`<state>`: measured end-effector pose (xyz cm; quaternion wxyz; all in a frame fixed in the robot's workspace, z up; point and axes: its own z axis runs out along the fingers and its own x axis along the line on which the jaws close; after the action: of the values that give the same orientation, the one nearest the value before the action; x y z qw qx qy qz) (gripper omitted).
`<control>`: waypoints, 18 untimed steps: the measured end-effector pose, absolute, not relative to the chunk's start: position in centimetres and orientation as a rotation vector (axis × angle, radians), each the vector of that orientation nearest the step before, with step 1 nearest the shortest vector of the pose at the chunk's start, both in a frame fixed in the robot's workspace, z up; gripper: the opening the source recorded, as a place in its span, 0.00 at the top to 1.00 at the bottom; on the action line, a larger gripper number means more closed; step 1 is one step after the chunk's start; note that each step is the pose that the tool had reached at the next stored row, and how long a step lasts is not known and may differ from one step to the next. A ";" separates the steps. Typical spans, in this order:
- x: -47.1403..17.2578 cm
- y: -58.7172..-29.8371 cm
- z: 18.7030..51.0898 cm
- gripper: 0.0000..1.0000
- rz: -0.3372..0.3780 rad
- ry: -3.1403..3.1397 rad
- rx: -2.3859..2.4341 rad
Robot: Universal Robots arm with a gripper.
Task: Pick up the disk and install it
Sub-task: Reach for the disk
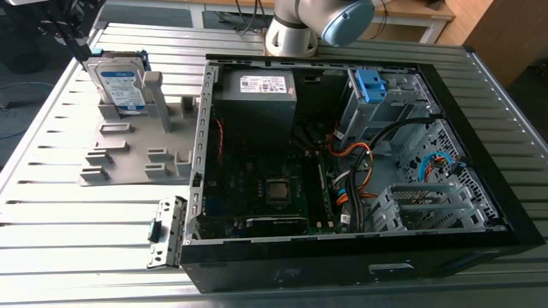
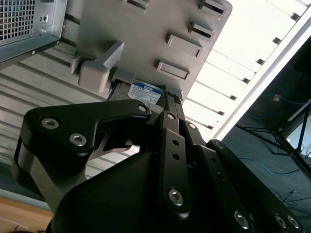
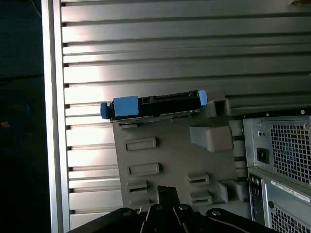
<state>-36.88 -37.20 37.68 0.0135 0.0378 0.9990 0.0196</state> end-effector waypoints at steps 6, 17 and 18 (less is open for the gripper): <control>-37.7 -37.1 37.5 0.89 0.061 3.112 0.118; -39.4 -36.3 37.1 0.89 0.061 3.112 0.118; -39.5 -36.1 37.1 0.89 0.061 3.112 0.118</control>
<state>-39.55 -36.12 37.09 0.0134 0.0378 0.9990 0.0196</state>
